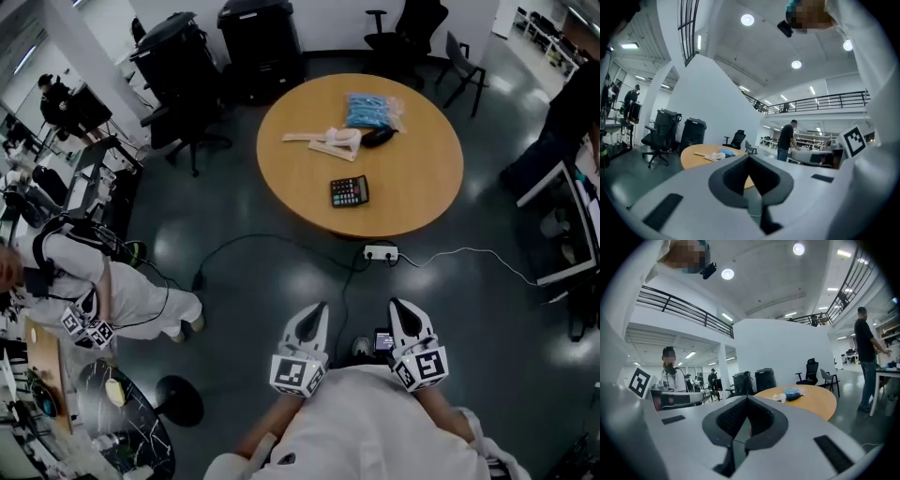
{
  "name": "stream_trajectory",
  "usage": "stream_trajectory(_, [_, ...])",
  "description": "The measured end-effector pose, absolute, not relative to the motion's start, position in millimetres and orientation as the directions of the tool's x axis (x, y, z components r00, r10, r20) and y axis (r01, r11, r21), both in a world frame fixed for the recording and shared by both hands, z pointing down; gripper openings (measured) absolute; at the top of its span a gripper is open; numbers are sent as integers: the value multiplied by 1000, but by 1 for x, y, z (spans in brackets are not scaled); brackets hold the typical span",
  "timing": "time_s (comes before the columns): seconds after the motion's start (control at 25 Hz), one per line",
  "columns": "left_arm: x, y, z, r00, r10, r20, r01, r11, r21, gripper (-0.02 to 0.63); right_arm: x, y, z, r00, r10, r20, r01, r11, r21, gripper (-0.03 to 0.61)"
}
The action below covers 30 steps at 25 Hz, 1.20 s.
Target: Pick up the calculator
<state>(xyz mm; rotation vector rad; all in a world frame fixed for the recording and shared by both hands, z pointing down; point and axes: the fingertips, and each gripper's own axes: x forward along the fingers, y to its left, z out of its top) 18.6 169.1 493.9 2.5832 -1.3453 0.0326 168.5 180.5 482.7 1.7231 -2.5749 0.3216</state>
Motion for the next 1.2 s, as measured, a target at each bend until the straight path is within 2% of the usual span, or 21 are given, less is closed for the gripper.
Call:
stream_trajectory(0.24, [22, 171, 497, 541, -831, 127, -835, -514, 197, 5, 181, 177, 479, -388, -914, 117, -916, 369, -158, 15])
stream_trajectory(0.68, [13, 144, 506, 465, -873, 146, -880, -437, 188, 6, 191, 120, 512, -392, -904, 171, -915, 365, -173, 15])
stream_trajectory(0.92, [-5, 74, 513, 494, -860, 127, -862, -465, 202, 6, 189, 55, 527, -328, -926, 185, -942, 308, -130, 15])
stream_trajectory(1.2, [-33, -28, 507, 592, -798, 109, -800, -567, 196, 6, 182, -25, 554, -213, -951, 225, -977, 202, -73, 15])
